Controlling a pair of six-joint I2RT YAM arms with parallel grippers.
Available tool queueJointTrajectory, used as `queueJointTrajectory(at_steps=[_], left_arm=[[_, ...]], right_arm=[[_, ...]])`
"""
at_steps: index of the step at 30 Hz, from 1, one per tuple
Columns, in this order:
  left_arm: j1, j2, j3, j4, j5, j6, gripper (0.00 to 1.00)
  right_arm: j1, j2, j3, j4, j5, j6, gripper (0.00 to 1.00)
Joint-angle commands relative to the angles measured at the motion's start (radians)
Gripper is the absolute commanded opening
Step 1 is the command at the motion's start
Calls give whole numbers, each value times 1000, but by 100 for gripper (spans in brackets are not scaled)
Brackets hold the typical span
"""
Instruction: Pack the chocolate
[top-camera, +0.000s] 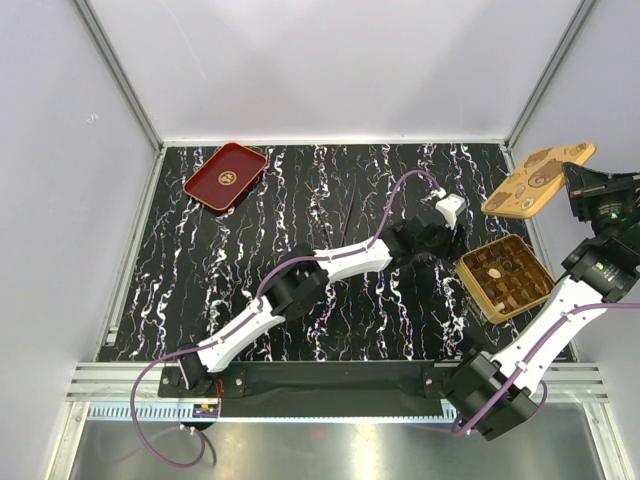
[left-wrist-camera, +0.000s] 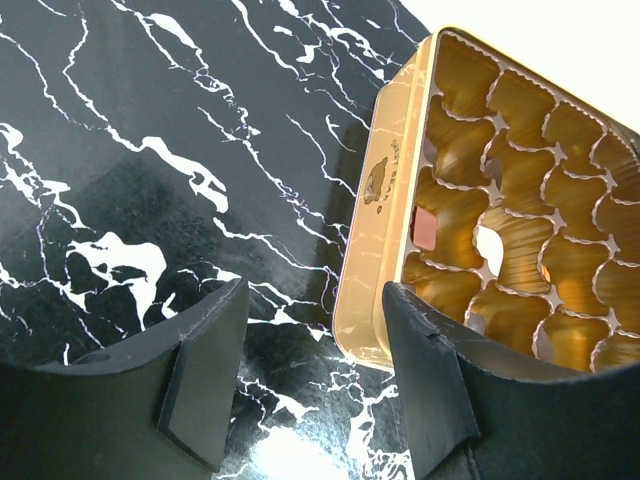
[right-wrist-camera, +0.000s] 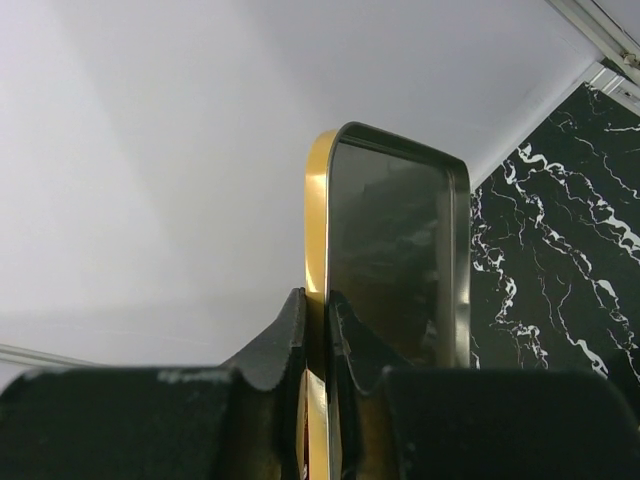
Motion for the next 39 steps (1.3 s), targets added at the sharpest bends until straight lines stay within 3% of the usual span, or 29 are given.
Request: queueJointTrajectory(at_steps=[1, 11, 13, 28, 34, 39], left_arm=[[-4, 17, 35, 77, 52, 9, 61], [-20, 31, 40, 46, 14, 72, 60], [-24, 37, 46, 49, 4, 80, 56], [-39, -60, -103, 183, 43, 111, 64], [-39, -38, -63, 125, 37, 125, 63], [-41, -81, -178, 247, 124, 108, 63]], right_arm=[[-2, -6, 41, 53, 6, 13, 0], [-2, -10, 36, 47, 12, 19, 0], [-2, -10, 39, 36, 12, 16, 0], [-2, -10, 50, 0, 21, -19, 0], [-2, -12, 51, -2, 26, -18, 0], [-2, -13, 47, -2, 27, -27, 0]])
